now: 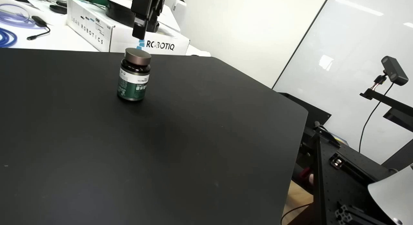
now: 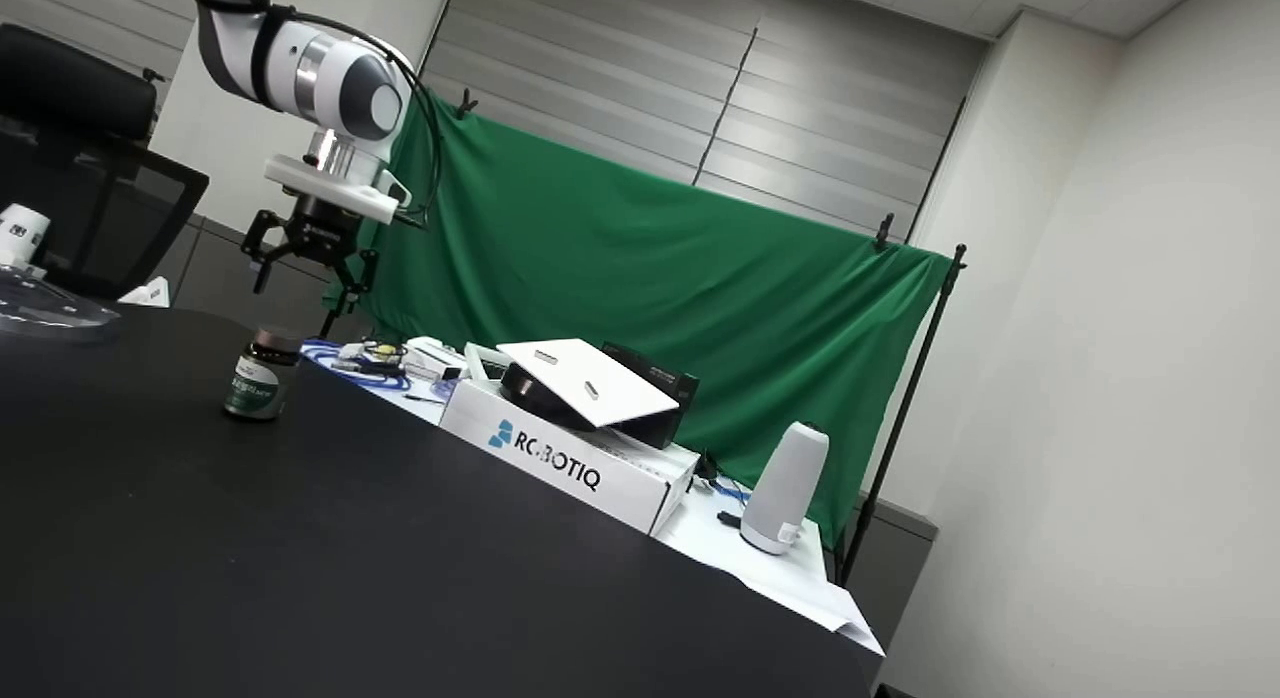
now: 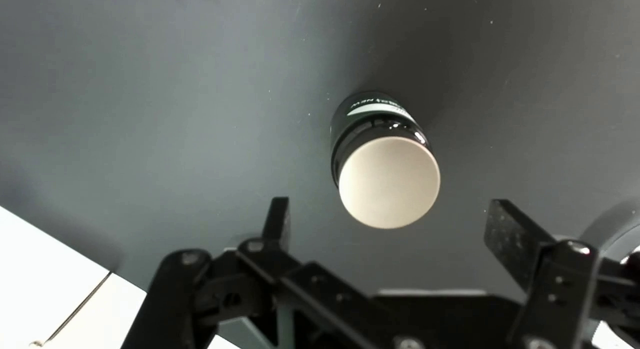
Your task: Move the bottle to the right
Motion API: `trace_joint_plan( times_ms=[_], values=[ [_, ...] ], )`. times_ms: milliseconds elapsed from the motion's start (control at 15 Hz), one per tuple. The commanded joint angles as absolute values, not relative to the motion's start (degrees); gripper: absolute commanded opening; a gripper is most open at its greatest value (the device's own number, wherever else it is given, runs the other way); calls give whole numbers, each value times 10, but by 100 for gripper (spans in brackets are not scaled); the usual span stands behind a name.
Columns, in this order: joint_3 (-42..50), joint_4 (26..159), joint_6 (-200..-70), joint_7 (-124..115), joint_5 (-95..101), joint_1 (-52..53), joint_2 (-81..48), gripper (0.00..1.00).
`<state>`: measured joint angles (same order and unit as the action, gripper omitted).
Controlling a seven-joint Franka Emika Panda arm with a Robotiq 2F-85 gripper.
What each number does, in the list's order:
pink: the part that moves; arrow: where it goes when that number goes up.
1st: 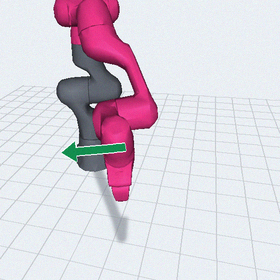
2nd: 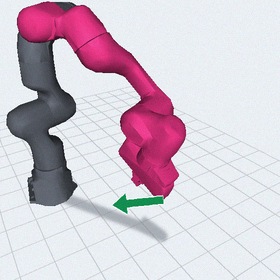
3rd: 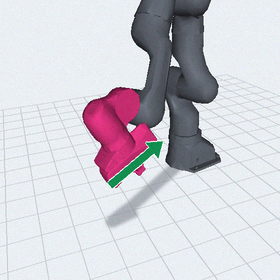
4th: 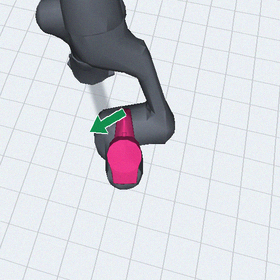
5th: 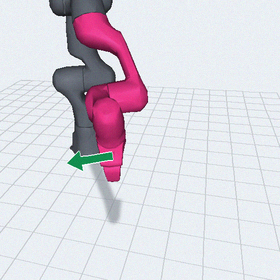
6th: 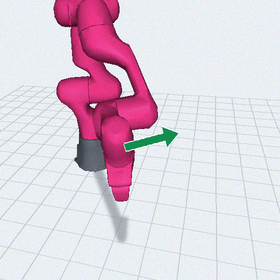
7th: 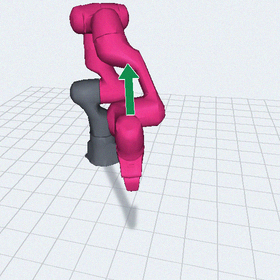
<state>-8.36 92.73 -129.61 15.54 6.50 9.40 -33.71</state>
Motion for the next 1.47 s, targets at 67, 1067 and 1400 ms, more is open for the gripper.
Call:
trace_joint_plan(
  times_ms=[67,1067,1400],
  values=[
    [-92,896,-1278,173,57,87,-363,100],
    [-101,881,-1289,206,41,77,-401,75],
    [-114,895,-1295,224,18,65,-388,38]
  ],
)
